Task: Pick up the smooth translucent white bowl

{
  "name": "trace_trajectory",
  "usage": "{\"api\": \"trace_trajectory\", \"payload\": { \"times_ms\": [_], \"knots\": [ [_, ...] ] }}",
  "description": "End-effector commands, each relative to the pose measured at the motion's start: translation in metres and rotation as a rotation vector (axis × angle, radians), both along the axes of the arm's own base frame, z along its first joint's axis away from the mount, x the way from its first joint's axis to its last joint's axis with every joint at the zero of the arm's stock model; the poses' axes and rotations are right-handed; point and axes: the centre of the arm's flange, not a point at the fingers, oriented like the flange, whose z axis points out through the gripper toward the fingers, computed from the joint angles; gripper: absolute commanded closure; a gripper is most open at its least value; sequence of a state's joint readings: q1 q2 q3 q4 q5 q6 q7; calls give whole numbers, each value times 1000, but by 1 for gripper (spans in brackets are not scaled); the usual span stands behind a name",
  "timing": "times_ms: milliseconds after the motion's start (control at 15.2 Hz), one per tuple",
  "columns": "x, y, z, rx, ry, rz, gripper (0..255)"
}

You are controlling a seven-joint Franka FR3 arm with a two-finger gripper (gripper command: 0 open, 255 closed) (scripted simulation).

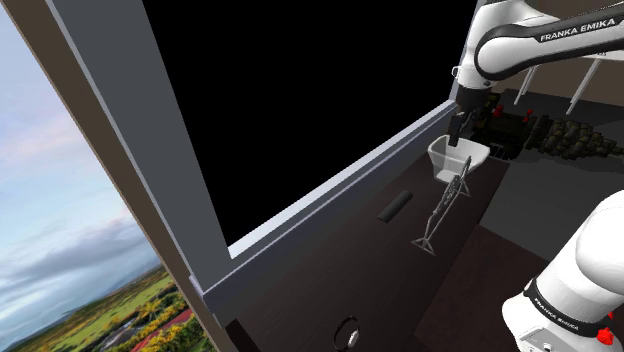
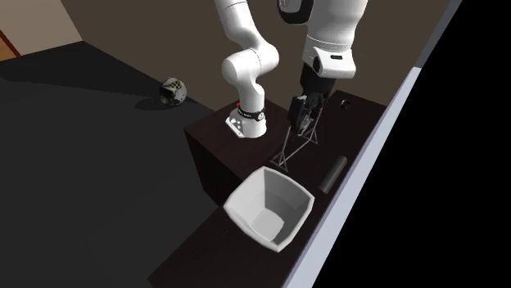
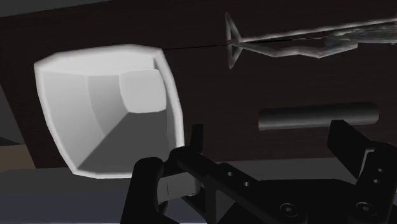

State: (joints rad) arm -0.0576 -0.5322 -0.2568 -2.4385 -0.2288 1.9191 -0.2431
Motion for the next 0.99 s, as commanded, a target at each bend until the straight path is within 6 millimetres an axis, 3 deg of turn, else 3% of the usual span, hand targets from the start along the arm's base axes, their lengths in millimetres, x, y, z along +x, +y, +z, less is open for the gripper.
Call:
{"api": "trace_trajectory", "payload": {
  "times_ms": [0,528,924],
  "knots": [
    [12,-21,-15,5,-8,9,0],
    [59,-93,-69,29,-30,40,0],
    [59,-93,-100,29,-30,40,0]
  ]
}}
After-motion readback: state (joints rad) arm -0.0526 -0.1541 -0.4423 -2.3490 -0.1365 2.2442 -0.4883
